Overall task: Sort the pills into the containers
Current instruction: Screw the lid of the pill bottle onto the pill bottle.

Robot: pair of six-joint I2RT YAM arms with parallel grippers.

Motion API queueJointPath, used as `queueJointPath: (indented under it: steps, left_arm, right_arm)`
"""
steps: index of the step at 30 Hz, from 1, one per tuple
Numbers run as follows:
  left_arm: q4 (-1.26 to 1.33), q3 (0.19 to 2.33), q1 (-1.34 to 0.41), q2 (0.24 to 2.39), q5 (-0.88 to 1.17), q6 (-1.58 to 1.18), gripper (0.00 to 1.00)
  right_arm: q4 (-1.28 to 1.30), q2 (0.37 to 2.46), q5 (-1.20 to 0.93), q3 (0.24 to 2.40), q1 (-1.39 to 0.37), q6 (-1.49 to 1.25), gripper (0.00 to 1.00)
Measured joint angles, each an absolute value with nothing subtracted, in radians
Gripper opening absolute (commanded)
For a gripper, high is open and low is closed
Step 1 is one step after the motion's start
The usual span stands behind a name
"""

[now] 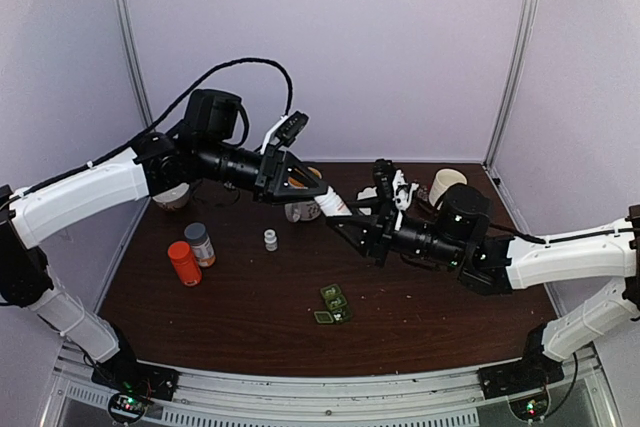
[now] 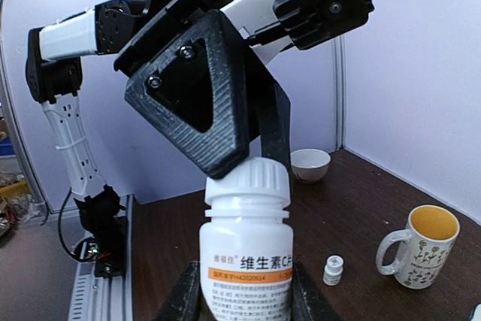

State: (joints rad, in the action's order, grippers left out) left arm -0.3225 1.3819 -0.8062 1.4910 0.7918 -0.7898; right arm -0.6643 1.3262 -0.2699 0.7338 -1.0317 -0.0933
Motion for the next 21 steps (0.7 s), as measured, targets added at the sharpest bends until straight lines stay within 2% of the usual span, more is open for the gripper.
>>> queueJointPath:
  steps: [6, 13, 21]
  left_arm:
    - [-0.389, 1.447, -0.836, 1.486, 0.795, -0.626, 0.32]
    - [-0.6, 1.559, -0.86, 1.509, 0.809, -0.399, 0.32]
    - [-0.735, 1.569, -0.863, 1.543, 0.821, -0.288, 0.32]
  right_arm:
    - [-0.775, 1.33, -0.449, 0.72, -0.992, -0.283, 0.0]
    - [-0.786, 1.331, -0.591, 0.731, -0.977, -0.407, 0.0]
    - [-0.616, 1.32, -0.67, 0.748, -0.97, -0.416, 0.0]
